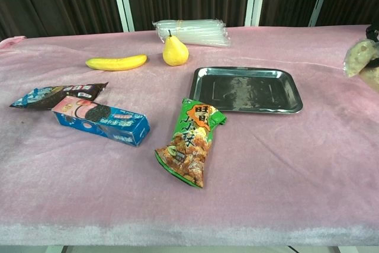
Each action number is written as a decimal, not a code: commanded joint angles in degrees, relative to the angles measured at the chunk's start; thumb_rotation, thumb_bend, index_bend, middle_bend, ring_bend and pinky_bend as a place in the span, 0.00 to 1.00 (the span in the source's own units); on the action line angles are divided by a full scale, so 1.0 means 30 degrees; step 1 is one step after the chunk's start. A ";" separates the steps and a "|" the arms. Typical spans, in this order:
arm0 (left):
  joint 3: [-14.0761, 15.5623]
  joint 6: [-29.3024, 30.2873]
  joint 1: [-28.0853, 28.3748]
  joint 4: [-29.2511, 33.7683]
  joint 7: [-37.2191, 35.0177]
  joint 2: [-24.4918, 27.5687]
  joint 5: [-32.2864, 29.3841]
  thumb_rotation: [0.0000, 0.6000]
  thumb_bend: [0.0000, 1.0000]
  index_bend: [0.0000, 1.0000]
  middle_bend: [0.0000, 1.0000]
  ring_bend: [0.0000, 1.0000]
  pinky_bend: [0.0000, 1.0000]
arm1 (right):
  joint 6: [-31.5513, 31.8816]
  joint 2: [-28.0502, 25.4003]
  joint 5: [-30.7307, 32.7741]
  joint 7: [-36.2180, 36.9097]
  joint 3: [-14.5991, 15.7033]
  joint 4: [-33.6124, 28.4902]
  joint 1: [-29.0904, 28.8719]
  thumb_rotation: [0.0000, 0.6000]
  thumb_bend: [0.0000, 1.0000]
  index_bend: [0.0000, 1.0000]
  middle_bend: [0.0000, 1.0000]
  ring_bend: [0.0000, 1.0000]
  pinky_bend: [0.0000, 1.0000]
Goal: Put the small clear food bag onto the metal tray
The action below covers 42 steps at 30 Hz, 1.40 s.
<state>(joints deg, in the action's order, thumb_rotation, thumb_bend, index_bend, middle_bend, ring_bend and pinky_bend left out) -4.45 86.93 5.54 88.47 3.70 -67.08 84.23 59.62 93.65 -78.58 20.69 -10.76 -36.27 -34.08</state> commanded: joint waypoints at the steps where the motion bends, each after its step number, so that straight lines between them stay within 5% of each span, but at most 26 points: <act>1: 0.0017 -0.0038 0.0015 0.0001 0.0001 0.0003 0.0011 1.00 0.41 0.09 0.08 0.06 0.32 | 0.0264 -0.1065 0.0204 -0.0904 -0.0979 -0.2840 -0.0665 1.00 0.29 0.91 0.70 0.72 0.74; 11: 0.0028 -0.0163 0.0019 -0.0011 -0.0426 0.0191 -0.0031 1.00 0.41 0.09 0.08 0.05 0.33 | 0.1269 -0.0827 0.0604 -0.3755 -0.2432 -0.6082 -0.2257 1.00 0.29 0.85 0.70 0.69 0.74; 13: 0.0019 -0.0122 0.0007 -0.0026 -0.0549 0.0227 -0.0004 1.00 0.41 0.09 0.08 0.05 0.32 | 0.0696 -0.0667 0.0667 -0.3433 -0.2346 -0.5946 -0.2516 1.00 0.29 0.69 0.62 0.59 0.67; 17: -0.0017 -0.0059 -0.0023 -0.0088 -0.0776 0.0260 -0.0023 1.00 0.41 0.09 0.08 0.05 0.33 | -0.0464 -0.0785 0.0156 -0.1504 -0.1681 -0.5936 -0.2782 1.00 0.25 0.23 0.26 0.19 0.31; 20: -0.0021 -0.0045 -0.0026 -0.0089 -0.0838 0.0274 -0.0011 1.00 0.41 0.08 0.08 0.06 0.32 | 0.0026 -0.0713 -0.0681 -0.0333 -0.1177 -0.5615 -0.2745 1.00 0.17 0.02 0.06 0.02 0.16; 27: 0.0023 -0.0044 -0.0031 -0.0074 -0.0867 0.0287 0.0057 1.00 0.41 0.09 0.08 0.05 0.33 | 0.3036 -0.2428 -0.2456 0.0194 -0.0176 -0.7161 -0.1489 1.00 0.14 0.00 0.00 0.00 0.14; 36: 0.0046 0.0052 -0.0034 -0.0093 -0.0731 0.0245 0.0180 1.00 0.41 0.09 0.08 0.05 0.32 | 0.5652 -0.7775 0.1610 -0.8190 0.1042 -1.6615 0.4029 1.00 0.14 0.00 0.00 0.00 0.17; 42: -0.0001 0.0219 -0.0111 -0.0089 -0.0689 0.0222 0.0135 1.00 0.41 0.09 0.08 0.05 0.33 | 0.8185 -0.7021 0.2181 -1.1800 0.2147 -1.6270 0.6325 1.00 0.14 0.00 0.00 0.00 0.20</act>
<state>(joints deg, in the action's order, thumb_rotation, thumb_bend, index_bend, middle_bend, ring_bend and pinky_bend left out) -4.43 87.54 5.24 88.21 1.63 -66.40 84.64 79.70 73.01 -74.75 -9.54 -6.77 -86.02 -19.85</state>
